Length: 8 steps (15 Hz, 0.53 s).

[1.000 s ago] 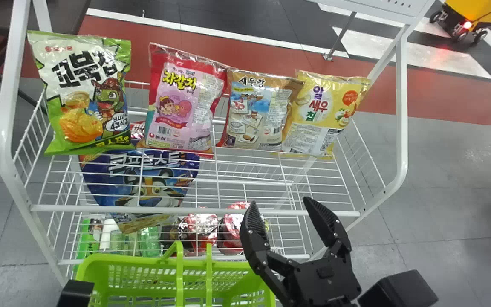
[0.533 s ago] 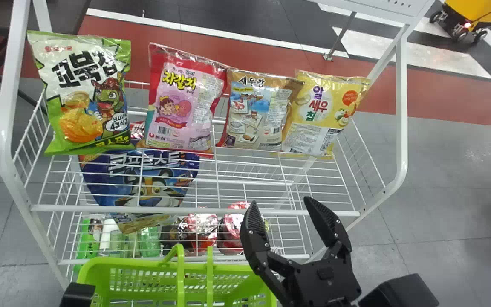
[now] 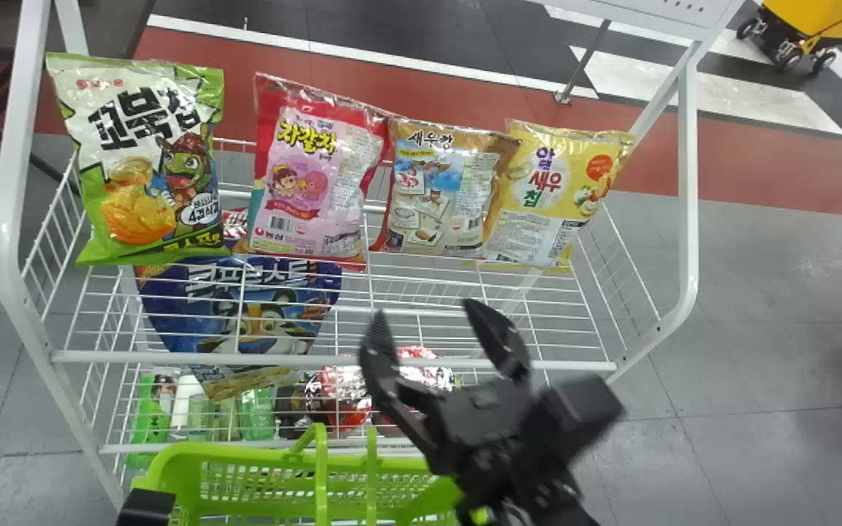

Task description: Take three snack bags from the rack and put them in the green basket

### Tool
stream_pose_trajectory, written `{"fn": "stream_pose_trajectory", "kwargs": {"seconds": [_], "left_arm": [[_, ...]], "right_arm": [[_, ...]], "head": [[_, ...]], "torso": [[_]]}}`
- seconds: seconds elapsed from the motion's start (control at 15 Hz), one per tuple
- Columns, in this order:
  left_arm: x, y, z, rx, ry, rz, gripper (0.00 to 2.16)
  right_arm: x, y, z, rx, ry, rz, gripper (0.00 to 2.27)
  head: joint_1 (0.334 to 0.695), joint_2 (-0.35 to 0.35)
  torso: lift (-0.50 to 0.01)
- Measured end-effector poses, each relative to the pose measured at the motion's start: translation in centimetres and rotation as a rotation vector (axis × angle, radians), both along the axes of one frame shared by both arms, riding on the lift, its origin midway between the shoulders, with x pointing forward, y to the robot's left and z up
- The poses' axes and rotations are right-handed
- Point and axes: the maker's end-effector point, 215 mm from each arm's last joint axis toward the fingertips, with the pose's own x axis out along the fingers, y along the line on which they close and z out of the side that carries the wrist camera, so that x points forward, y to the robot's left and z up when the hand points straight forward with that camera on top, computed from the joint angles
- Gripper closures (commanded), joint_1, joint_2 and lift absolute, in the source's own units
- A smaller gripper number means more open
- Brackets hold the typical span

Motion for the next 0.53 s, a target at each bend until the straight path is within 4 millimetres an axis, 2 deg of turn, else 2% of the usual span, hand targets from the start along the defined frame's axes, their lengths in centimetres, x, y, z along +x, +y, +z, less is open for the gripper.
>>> {"fn": "stream_pose_trajectory", "kwargs": {"seconds": [0.13, 0.33, 0.53], "left_arm": [[0.2, 0.0, 0.0, 0.0, -0.003, -0.006, 1.69], [0.5, 0.1, 0.0, 0.0, -0.009, -0.014, 1.69], [0.2, -0.1, 0.2, -0.001, -0.015, -0.034, 1.69]], "right_arm": [[3.1, 3.4, -0.8, -0.017, 0.003, 0.062, 0.1], [7.5, 8.1, -0.6, -0.011, -0.012, 0.153, 0.1], [11.8, 12.3, -0.3, -0.019, -0.021, 0.235, 0.1]], "head": [[0.695, -0.35], [0.695, -0.242], [0.695, -0.163]], "torso": [[-0.012], [-0.012], [-0.012]]}}
